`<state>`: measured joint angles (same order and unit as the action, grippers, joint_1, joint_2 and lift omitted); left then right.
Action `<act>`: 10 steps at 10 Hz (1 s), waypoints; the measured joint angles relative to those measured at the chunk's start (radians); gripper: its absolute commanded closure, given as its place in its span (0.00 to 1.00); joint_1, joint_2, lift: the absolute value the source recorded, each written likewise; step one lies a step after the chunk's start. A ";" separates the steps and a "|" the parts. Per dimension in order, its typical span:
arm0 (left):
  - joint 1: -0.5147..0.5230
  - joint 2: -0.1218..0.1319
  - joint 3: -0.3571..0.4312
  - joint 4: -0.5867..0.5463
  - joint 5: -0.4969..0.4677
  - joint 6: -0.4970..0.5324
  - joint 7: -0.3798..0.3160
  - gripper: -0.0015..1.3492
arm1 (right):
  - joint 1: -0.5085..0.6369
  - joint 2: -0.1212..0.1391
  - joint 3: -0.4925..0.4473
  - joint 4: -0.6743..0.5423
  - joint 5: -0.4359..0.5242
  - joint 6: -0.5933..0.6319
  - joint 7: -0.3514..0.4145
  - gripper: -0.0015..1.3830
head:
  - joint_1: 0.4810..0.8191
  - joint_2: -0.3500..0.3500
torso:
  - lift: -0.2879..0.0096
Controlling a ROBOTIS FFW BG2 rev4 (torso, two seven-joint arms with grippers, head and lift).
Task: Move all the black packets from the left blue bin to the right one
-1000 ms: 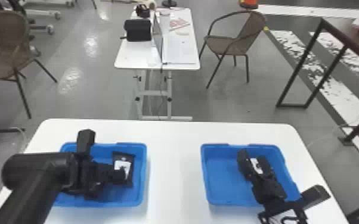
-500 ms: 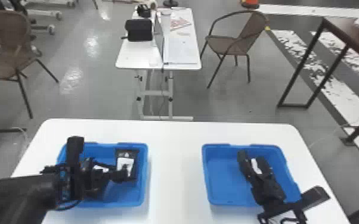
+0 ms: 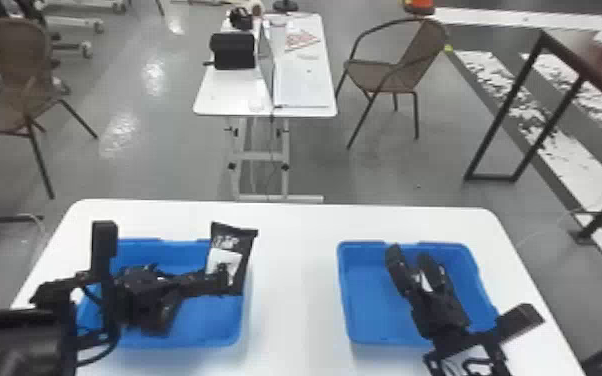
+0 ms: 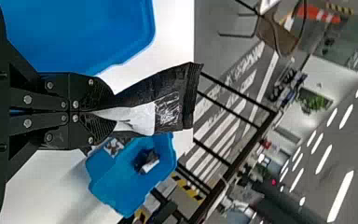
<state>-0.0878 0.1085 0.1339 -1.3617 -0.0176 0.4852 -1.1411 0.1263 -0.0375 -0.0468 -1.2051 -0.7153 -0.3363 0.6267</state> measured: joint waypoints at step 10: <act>-0.322 -0.102 -0.267 0.331 -0.107 -0.243 -0.132 0.90 | -0.174 -0.012 0.191 0.023 0.017 0.097 0.061 0.18 | 0.63 0.33 | 0.97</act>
<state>-0.4103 0.0065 -0.1329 -1.0308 -0.1243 0.2425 -1.2732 -0.0475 -0.0496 0.1447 -1.1821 -0.6983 -0.2393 0.6874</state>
